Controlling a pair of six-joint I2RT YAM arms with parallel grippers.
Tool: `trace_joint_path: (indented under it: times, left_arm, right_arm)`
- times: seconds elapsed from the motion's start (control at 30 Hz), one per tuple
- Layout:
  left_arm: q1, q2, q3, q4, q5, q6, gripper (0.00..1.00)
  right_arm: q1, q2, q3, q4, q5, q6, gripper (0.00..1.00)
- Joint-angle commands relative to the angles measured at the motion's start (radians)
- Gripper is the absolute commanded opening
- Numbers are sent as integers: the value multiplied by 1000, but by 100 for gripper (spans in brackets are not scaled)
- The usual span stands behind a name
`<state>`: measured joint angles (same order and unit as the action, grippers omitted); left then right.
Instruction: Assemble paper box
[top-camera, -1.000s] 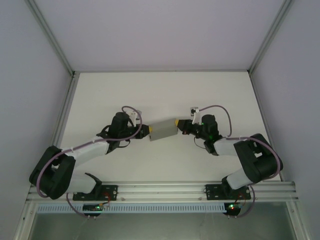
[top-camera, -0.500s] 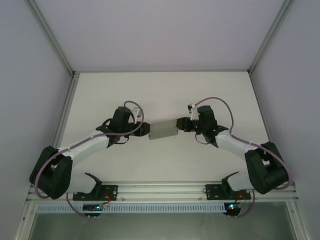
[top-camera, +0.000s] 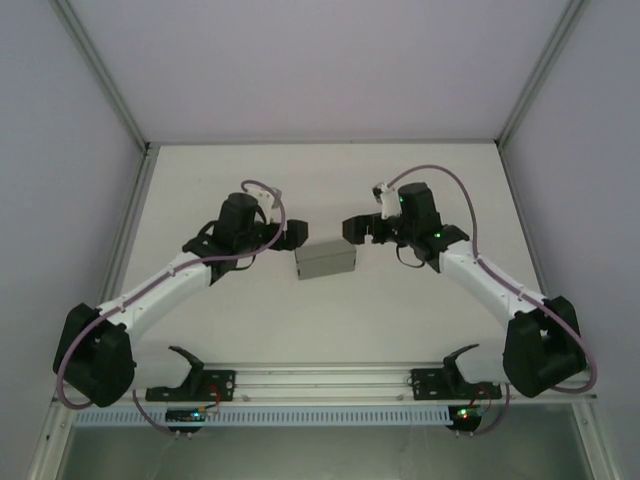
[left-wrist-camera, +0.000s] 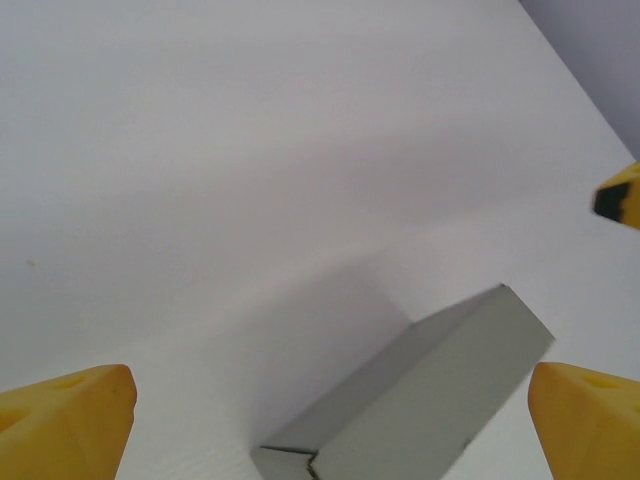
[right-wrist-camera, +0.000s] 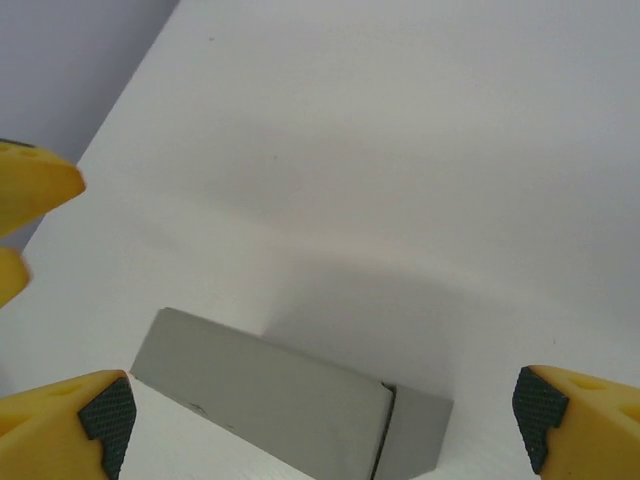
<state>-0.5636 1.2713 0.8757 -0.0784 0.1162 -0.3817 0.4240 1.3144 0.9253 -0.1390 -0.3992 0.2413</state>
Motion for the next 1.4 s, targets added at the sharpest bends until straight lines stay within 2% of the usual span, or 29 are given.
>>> trace_joint_path:
  times: [0.0,0.07,0.13,0.17,0.23,0.37,0.47,0.6,0.8,0.97,1.07,1.17,1.23,1.37]
  left_arm:
    - [28,-17,29,-48,-99,31,100]
    - [47,-18,30,-75,-123,34,100]
    - [70,-20,26,-107,-157,37,100]
    - [80,-24,21,-120,-170,35,100]
    - [99,-37,9,-142,-192,23,99]
    - [124,-89,-53,-144,-245,-1,100]
    - [144,-126,-85,-159,-266,-18,100]
    - [156,-167,-122,-172,-296,-35,100]
    - [167,-213,-158,-172,-296,-45,100]
    - [172,-235,-169,-178,-301,-49,100]
    - [173,-248,-175,-181,-311,-53,100]
    - [174,-261,-181,-185,-320,-54,99]
    - [176,-266,-184,-191,-328,-56,100]
    - [176,-274,-183,-200,-338,-55,100]
  right_arm:
    - [42,2,63,-104,-88,-341,100]
    - [113,3,86,-189,-77,-620,99]
    - [201,12,107,-283,8,-872,99]
    - [245,27,129,-325,95,-961,99]
    - [286,66,176,-390,171,-1043,99]
    - [263,198,328,-566,98,-1189,99]
    - [267,329,474,-725,123,-1266,99]
    - [261,480,631,-857,168,-1319,95]
    - [271,607,703,-814,289,-1317,92]
    - [287,673,723,-775,339,-1299,86]
    - [290,689,717,-747,342,-1284,78]
    - [294,687,695,-701,351,-1259,66]
    - [296,672,667,-637,376,-1235,55]
    - [302,621,587,-470,474,-1157,44]
